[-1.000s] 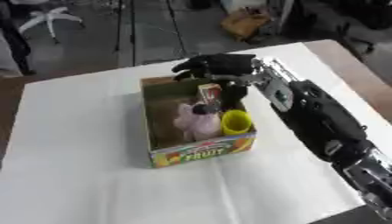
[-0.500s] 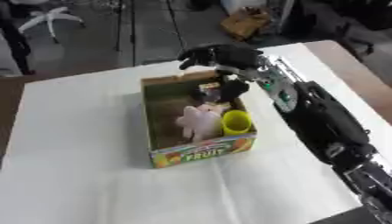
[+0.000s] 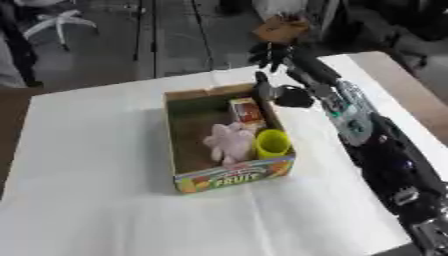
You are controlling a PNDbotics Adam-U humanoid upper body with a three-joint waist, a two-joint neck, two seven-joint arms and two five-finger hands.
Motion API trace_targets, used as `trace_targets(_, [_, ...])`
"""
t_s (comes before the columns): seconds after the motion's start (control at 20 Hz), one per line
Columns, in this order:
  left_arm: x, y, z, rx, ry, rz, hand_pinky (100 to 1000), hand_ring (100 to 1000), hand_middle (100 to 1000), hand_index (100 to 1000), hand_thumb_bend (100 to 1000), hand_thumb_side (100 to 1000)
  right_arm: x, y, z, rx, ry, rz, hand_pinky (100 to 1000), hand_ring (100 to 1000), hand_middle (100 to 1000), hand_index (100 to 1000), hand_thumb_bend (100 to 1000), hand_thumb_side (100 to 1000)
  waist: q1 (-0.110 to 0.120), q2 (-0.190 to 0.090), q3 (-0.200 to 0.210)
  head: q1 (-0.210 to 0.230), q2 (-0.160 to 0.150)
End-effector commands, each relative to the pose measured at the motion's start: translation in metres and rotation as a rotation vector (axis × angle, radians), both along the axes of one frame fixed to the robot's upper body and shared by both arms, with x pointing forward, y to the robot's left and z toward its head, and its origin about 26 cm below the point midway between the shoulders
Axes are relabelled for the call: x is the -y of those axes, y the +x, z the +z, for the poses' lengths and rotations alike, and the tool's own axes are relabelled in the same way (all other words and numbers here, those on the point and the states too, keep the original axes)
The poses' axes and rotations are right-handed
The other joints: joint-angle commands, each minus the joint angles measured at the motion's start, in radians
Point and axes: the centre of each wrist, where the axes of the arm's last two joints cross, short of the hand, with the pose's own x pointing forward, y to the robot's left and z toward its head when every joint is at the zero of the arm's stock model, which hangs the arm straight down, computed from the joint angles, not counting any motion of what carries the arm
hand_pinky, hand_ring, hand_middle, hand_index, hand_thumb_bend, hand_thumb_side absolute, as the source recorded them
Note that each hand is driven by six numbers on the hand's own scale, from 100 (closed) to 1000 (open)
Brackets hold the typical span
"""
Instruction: Pick up objects on the table and place them in the box.
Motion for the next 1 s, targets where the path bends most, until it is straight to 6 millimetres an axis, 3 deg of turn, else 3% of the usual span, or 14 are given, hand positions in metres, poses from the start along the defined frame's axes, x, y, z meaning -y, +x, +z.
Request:
trace_targets(0.05, [-0.004,0.000,0.010,0.027,0.019,0.009,768,744,729,857,549,971,0.011,-0.010,0.024,0.088,0.044,-0.029,527,652,828,809,100,638,0.001,-0.014,-0.001,0.004,-0.012])
trace_targets(0.1, [-0.004,0.000,0.010,0.028,0.019,0.010,767,743,728,856,545,972,0.011,-0.013,0.024,0.094,0.063,-0.033,517,639,818,792,100,732,0.001,-0.014,-0.001,0.004,-0.012])
trace_targets(0.35, [-0.006,0.000,0.010,0.023,0.014,0.025,765,741,726,855,530,972,0.022,-0.025,0.013,0.096,0.159,-0.072,502,619,805,788,100,807,-0.001,-0.013,-0.005,-0.010,-0.012])
trace_targets(1.0, [-0.008,0.001,0.007,0.012,-0.011,0.059,764,738,722,852,486,983,0.024,-0.049,0.012,0.125,0.381,-0.032,470,588,772,773,100,771,0.001,-0.007,-0.013,0.006,-0.013])
